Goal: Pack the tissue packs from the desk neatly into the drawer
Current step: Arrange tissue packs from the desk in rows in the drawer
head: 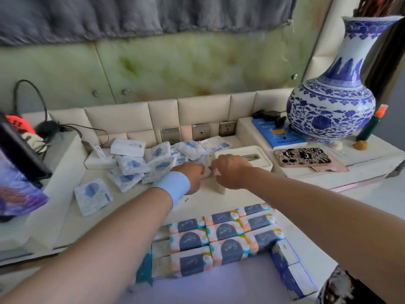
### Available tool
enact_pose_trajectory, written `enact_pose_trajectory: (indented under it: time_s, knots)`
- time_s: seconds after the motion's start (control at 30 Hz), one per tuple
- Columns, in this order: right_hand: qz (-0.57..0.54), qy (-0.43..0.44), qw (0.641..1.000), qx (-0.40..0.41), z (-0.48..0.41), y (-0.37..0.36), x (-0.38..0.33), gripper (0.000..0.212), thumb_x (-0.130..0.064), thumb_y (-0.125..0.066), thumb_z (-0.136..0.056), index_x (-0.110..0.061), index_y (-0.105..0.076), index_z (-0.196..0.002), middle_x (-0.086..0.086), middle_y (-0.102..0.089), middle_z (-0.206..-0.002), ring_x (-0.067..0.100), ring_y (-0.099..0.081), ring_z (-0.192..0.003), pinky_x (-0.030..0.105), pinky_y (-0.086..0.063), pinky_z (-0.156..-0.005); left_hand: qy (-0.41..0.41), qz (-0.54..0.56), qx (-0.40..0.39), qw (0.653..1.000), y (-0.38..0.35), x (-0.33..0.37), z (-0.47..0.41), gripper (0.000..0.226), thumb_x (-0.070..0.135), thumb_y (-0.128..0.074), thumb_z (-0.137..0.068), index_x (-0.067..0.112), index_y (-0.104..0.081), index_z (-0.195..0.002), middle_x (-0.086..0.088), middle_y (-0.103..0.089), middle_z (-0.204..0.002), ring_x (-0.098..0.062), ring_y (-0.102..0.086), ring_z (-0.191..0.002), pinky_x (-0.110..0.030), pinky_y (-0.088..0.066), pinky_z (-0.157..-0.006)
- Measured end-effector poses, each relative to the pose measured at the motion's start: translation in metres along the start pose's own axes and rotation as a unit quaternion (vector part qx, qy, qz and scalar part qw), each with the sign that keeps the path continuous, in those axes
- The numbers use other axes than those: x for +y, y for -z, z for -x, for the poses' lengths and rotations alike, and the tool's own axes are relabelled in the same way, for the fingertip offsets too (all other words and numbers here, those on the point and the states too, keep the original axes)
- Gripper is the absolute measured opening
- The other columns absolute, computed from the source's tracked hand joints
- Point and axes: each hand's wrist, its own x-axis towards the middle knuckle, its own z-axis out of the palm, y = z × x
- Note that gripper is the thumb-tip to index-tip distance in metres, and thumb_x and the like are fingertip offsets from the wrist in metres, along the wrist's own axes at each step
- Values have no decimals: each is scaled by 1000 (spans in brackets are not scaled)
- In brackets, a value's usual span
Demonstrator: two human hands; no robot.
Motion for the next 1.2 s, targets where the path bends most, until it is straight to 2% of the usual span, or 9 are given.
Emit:
enact_pose_trajectory:
  time_s: [0.13,0.33,0.53,0.63,0.73,0.8,0.93,1.07,1.2]
  knots:
    - [36,-13,999,39,-47,4,8,39,-42,-55,-90,-31,-52,-127,5,-50,-131,26,-46,-122,38,-37,-102,-6,-57,5,998,9,-30,-27,53,18,-47,-94,30,-37,-146,-2,-37,-150,-26,-37,-136,-38,-40,-105]
    - [78,-74,988,-107,-112,-21,13,76,-55,-58,-81,-37,-28,-148,8,-46,-143,30,-44,-132,51,-30,-111,29,2,-25,999,-2,-62,-72,61,33,-53,-94,29,-29,-150,-1,-34,-154,-26,-33,-140,-40,-35,-111]
    - [49,-65,989,-123,-146,-10,17,32,-27,-59,-86,-27,-62,-118,-3,-63,-116,21,-59,-94,39,-52,-90,26,17,-16,999,-4,-65,-98,63,40,-53,-94,34,-26,-150,-1,-40,-152,-31,-43,-134,-39,-38,-107]
    - [-110,-62,987,-100,-157,10,30,19,-22,-60,-90,-26,-69,-106,-5,-64,-100,20,-63,-88,30,-54,-80,-1,163,20,986,1,-63,-113,77,37,-65,-87,34,-22,-151,2,-40,-151,-28,-48,-130,-41,-42,-104]
    - [-379,-75,917,-100,-166,23,40,14,-10,-57,-92,-21,-64,-95,7,-69,-87,23,-65,-74,30,-48,-67,-37,308,93,946,5,-57,-119,87,34,-76,-78,33,-25,-149,3,-46,-141,-23,-51,-124,-36,-42,-101]
    - [-455,-66,879,-124,-169,24,46,17,-8,-56,-90,-24,-61,-93,10,-70,-90,25,-67,-79,33,-44,-73,-25,369,132,920,6,-56,-124,79,29,-75,-80,29,-33,-147,2,-49,-138,-23,-53,-121,-31,-42,-98]
    - [-515,-60,837,-176,-166,10,43,21,-1,-49,-90,-21,-48,-94,9,-74,-108,25,-71,-102,38,-39,-80,29,329,155,931,-1,-63,-132,47,42,-68,-85,24,-56,-127,-2,-63,-121,-25,-60,-107,-33,-49,-86]
    - [-480,-33,856,-189,-164,0,22,21,-3,-52,-86,-22,-57,-93,5,-75,-105,13,-71,-95,36,-43,-81,46,307,123,943,-9,-73,-132,51,35,-63,-90,26,-45,-137,-6,-57,-131,-29,-58,-110,-31,-44,-80]
    - [-380,-27,919,-106,-166,12,8,15,-1,-61,-83,-15,-61,-89,9,-68,-80,-2,-57,-47,15,-39,-44,32,286,97,953,-6,-78,-128,51,35,-60,-93,35,-38,-140,-1,-55,-135,-28,-59,-109,-35,-48,-84]
